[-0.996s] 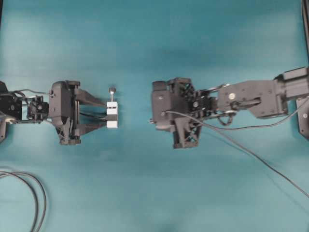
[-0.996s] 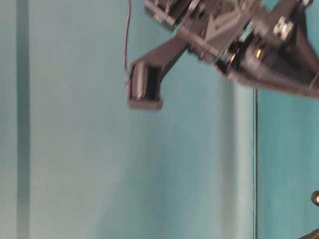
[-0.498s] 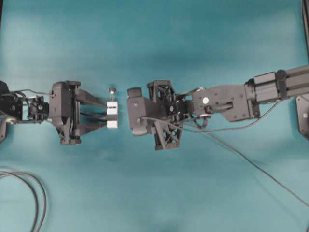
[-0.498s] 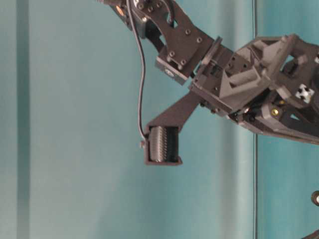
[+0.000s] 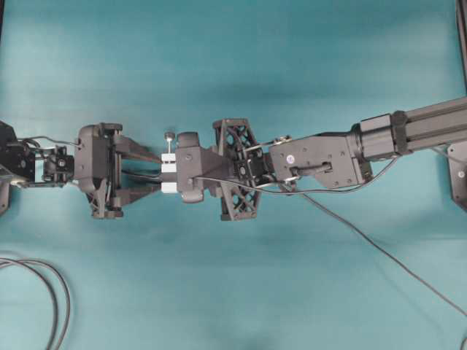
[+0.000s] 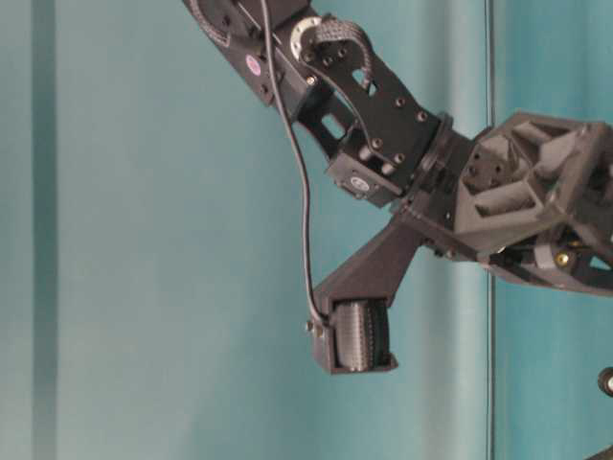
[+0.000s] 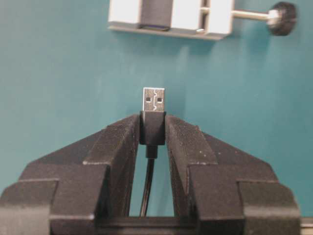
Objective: Insert the USB cable into the female connector supported by the left arm.
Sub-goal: 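Align the plug tip with the connector held by the left gripper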
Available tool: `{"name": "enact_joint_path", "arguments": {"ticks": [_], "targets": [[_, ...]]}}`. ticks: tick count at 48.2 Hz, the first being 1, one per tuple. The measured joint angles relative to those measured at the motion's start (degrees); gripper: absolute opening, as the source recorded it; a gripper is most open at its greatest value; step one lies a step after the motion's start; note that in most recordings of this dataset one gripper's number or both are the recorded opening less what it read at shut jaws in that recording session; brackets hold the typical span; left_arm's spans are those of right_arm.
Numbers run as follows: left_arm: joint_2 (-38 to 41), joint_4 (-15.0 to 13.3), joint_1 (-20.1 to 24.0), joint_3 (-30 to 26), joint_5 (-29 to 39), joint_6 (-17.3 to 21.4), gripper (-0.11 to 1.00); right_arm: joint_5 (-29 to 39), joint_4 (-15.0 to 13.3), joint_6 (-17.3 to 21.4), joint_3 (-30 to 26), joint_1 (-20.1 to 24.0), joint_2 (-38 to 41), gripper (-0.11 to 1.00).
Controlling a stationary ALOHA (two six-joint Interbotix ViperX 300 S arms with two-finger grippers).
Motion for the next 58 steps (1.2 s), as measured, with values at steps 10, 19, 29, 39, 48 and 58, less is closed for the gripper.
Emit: {"name": "enact_joint_path", "arguments": {"ticks": [10,19,29,39,48,58], "targets": [[0.00,0.00,0.09,0.00,0.00,0.62,0.76,0.18,-8.26,9.05,-0.70,0.35,0.18,0.22],[0.00,0.09,0.70,0.00,0.00,0.62,0.76,-0.18,-10.28,10.81,-0.97,1.49,1.14,0.22],[0.00,0.09,1.05,0.00,-0.09,0.70,0.76,-0.18,-10.37,11.07,-1.41,2.29,1.58,0.22],[-0.09,0.09,1.14,-0.09,-0.09,0.62,0.76,-0.26,-10.37,10.90,-2.20,2.11,2.46,0.22],[0.00,0.09,1.14,-0.26,0.00,0.62,0.76,-0.18,-10.37,11.07,-3.34,2.11,3.25,0.22],[0.00,0.09,1.23,-0.35,0.18,0.70,0.76,-0.26,-10.55,10.90,-3.69,2.02,3.60,0.22]]}}
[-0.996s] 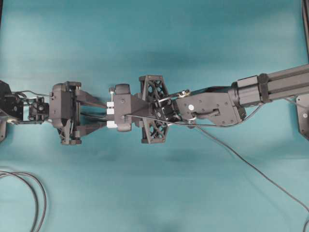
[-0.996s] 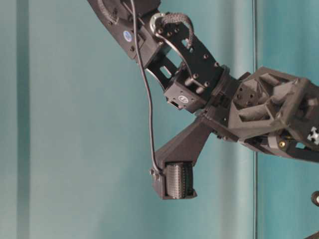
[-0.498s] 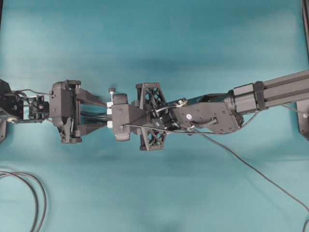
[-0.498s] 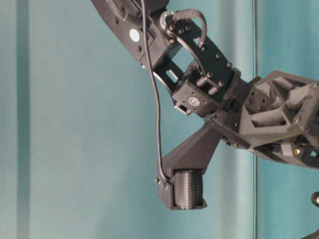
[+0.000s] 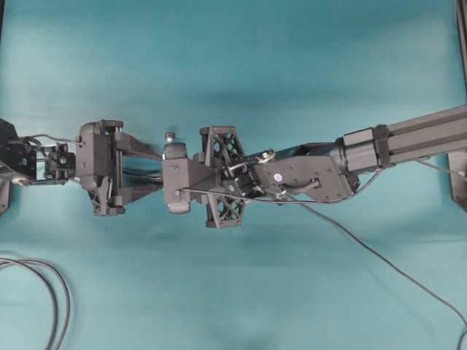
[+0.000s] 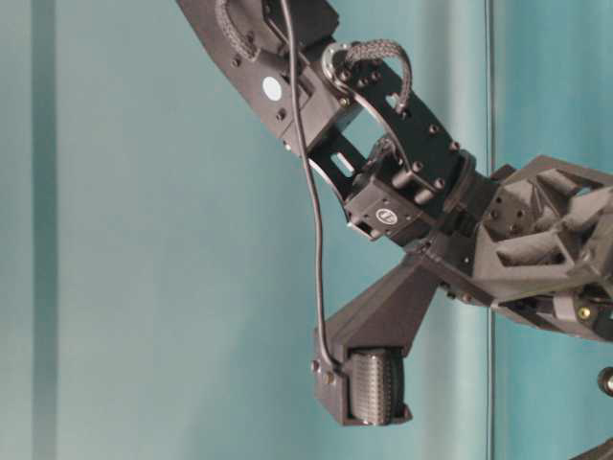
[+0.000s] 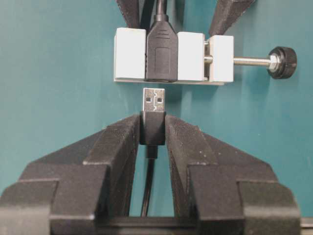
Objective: Insert the USB cable into the female connector supported by the left arm.
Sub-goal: 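Align the plug tip with the connector held by the left gripper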
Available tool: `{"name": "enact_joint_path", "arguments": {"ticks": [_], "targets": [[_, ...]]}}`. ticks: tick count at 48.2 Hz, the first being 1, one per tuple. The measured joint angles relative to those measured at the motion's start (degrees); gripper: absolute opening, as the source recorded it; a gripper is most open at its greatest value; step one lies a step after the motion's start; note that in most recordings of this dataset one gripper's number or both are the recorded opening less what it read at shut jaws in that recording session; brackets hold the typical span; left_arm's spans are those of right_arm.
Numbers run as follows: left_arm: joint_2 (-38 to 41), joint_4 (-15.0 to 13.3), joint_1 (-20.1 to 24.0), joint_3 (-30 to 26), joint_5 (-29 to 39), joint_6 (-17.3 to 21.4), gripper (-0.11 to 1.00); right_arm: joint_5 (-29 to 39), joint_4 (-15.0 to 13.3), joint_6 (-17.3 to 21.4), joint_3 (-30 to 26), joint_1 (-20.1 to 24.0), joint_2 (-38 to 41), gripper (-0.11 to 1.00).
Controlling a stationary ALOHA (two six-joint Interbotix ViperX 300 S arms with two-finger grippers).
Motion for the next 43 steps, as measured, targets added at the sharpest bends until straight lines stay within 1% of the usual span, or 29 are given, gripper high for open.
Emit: {"name": "enact_joint_path", "arguments": {"ticks": [43], "targets": [[0.00,0.00,0.09,-0.09,0.09,-0.09,0.76,0.00,-0.09,-0.53,-0.62,-0.35,0.00,0.22]]}}
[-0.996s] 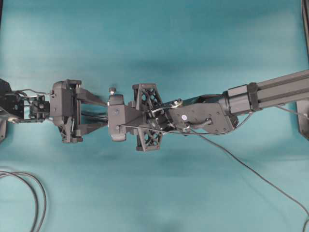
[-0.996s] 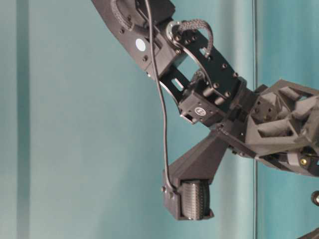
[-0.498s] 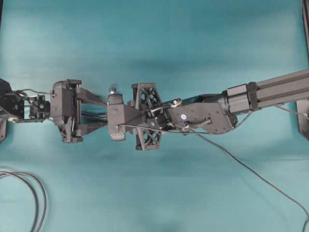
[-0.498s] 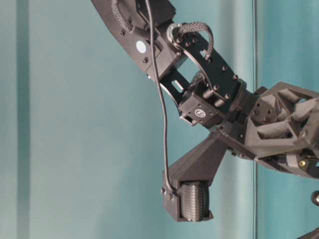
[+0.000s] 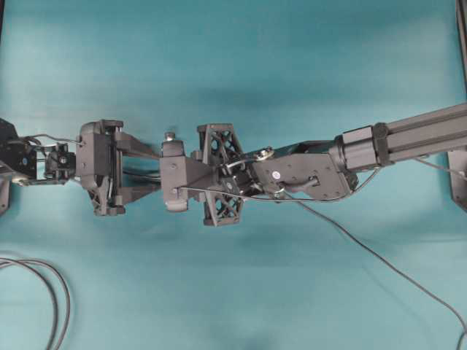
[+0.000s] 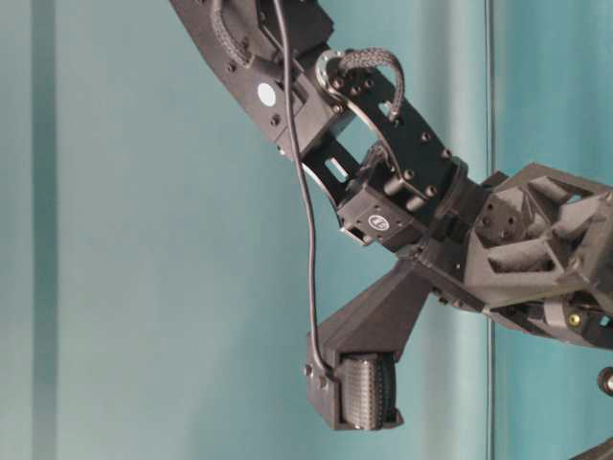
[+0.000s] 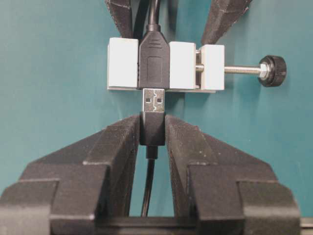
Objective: Insert the USB cable into the female connector supported by the left arm.
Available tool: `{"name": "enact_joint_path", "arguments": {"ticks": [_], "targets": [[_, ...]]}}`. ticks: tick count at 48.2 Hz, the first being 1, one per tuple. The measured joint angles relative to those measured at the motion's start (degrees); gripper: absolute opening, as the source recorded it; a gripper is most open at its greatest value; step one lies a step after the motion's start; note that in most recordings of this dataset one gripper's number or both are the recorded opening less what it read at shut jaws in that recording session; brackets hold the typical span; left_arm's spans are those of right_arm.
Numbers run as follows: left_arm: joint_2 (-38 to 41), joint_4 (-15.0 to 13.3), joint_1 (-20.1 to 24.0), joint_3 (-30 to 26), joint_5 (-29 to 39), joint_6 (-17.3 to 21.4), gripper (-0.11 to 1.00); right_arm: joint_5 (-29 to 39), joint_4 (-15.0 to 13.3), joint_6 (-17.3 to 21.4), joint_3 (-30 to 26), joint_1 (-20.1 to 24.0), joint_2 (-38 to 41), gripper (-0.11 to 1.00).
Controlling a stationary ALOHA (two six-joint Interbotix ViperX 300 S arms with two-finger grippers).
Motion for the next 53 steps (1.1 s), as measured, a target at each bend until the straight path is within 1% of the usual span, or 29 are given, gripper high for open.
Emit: {"name": "enact_joint_path", "arguments": {"ticks": [53], "targets": [[0.00,0.00,0.00,-0.62,0.26,0.26,0.76,-1.32,-0.09,-0.70,-0.35,-0.09,0.62,0.22]]}}
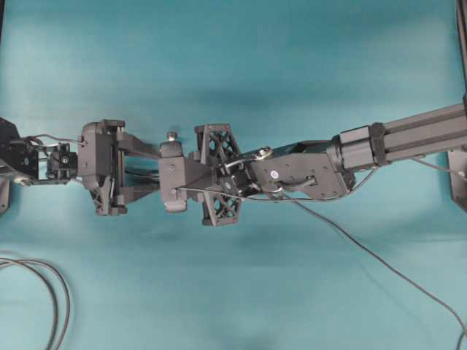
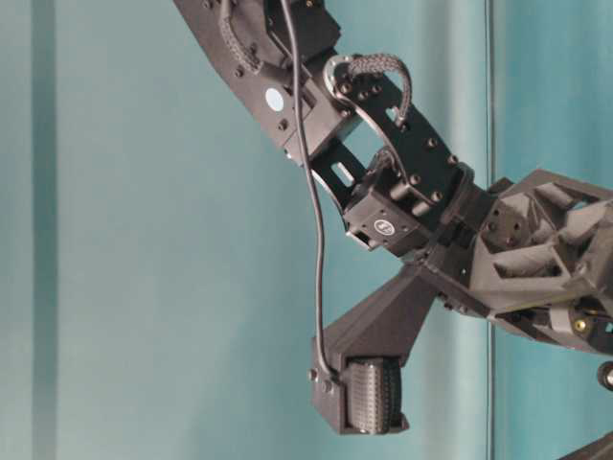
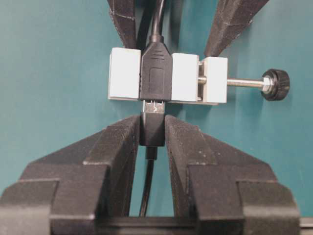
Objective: Insert the USB cable into the female connector supported by the left arm.
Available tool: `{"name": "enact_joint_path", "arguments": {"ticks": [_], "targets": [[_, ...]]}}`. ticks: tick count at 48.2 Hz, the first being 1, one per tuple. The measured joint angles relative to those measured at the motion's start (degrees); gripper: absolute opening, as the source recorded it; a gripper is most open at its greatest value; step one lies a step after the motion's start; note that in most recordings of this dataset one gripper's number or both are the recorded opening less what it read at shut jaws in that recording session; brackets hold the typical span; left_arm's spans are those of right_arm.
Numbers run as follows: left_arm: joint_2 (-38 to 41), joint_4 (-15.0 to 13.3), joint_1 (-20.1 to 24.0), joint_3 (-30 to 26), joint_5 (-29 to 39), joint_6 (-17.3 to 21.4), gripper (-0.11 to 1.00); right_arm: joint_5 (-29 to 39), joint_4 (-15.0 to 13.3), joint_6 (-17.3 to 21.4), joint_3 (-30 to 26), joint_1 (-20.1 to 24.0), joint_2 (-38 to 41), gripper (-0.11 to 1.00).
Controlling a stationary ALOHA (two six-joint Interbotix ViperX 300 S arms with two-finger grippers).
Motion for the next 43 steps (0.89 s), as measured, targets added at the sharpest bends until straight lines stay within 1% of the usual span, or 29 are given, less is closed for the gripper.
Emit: {"name": "enact_joint_path", "arguments": {"ticks": [18,31,43], "targets": [[0.09,0.18,0.00,-0.70,0.26,0.09,0.76,-0.53,0.00,-0.09,-0.09,-0.09,0.35,0.22],[0.09,0.18,0.00,-1.05,0.88,0.70,0.76,-0.53,0.09,-1.85,-0.62,-0.09,0.53,0.22],[0.00,0.35,0.00,-1.85,1.93,0.79,0.76,-0.53,0.09,-1.93,-0.70,-0.09,0.53,0.22]]}}
